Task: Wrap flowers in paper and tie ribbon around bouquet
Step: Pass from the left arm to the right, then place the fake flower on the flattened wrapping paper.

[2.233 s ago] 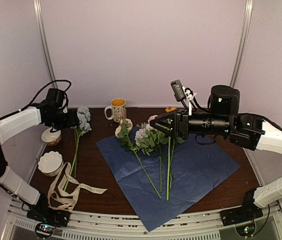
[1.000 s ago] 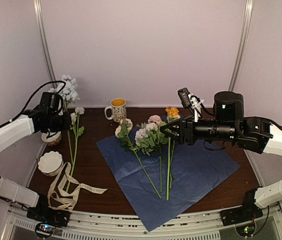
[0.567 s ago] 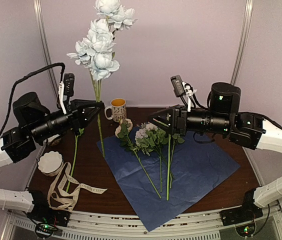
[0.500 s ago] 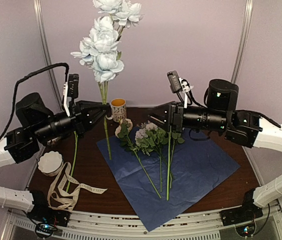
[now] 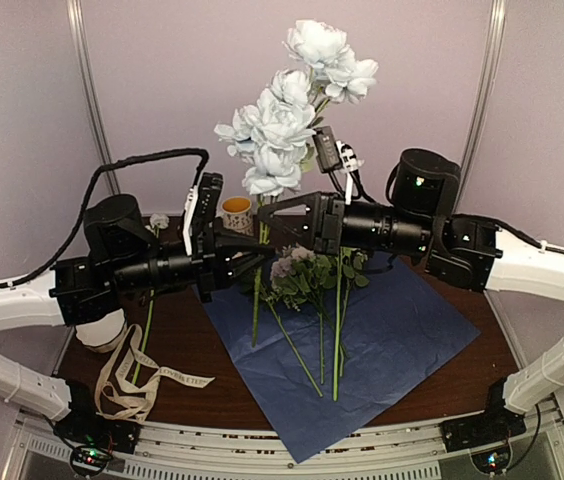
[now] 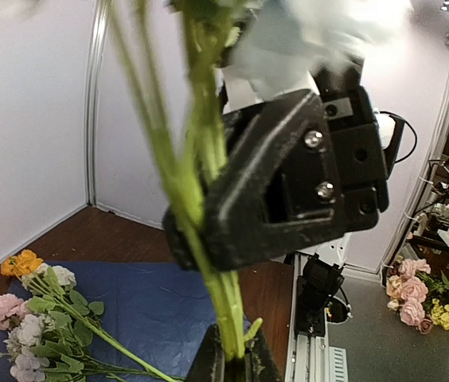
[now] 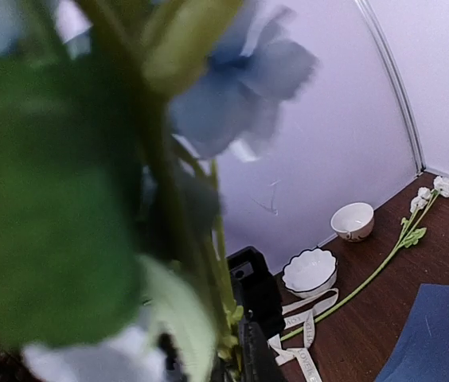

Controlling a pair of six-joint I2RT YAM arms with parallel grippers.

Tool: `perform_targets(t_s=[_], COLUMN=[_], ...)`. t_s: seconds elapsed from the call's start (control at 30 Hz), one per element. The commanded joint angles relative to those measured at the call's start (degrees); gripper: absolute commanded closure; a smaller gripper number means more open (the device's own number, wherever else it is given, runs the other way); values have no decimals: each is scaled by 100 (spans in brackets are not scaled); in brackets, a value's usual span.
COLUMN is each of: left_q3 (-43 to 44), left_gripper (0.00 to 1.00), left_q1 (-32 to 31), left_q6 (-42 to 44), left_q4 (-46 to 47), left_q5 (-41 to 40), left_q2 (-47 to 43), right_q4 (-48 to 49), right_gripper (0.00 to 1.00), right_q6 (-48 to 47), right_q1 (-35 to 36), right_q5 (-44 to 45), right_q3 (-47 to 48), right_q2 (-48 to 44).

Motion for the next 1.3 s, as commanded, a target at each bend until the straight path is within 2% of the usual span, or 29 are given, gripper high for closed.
perform_targets(t_s=[0.0, 0.13, 0.17, 0.23, 0.3, 0.33, 0.47, 0.63, 0.7, 0.8, 0.83, 0.93, 1.0, 1.1, 1.27], left_q3=[110, 96, 124, 178, 257, 311, 633, 941, 833, 360, 266, 96, 35, 39, 236], left_gripper=[100, 100, 86, 40, 19, 16, 14, 14, 13, 9, 9, 8, 8, 8, 12], left_q1=[-41, -44, -44, -42, -22, 13, 449, 1495, 1772, 2170, 2301, 2596, 2752, 3113, 4181], left_q6=[160, 185, 218, 273, 258, 249, -109, -1070, -1303, -1650, -1743, -1793, -1753, -1655, -1581], left_q4=[220, 74, -103, -484, -983, -1260, -2372, -3682, -3862, -3617, -3605, -3691, -3815, -4068, -4413], left_q5=[169, 57, -37, -421, -1092, -1379, -2059, -2108, -2068, -1920, -1847, -1814, -1917, -2113, -2000], left_q2=[-85, -101, -96, -155, -213, -206, 143, 957, 1162, 1277, 1330, 1485, 1536, 1633, 2245], right_q4=[-215, -502, -703, -1319, -2133, -2501, -3354, -3008, -2987, -3109, -3197, -3856, -4104, -4004, -3744], right_gripper=[100, 100, 100, 100, 100, 100, 100, 100, 100, 100, 96, 63, 53, 47, 47], right_q6=[16, -4, -3, 8, 102, 163, 472, 597, 585, 588, 584, 432, 301, 255, 278], right_q1=[19, 1, -19, -151, -369, -482, -1394, -2003, -2150, -2410, -2489, -2580, -2562, -2546, -2430], right_q5=[516, 862, 1002, 1357, 1789, 1869, 1358, 837, 799, 838, 863, 1279, 1608, 1804, 1834], right_q3=[136, 110, 138, 228, 279, 260, -67, -536, -452, -196, -90, 327, 453, 170, -459], right_q2=[-82, -173, -210, -301, -377, -394, -214, 331, 694, 1349, 1625, 2003, 1938, 1408, 438])
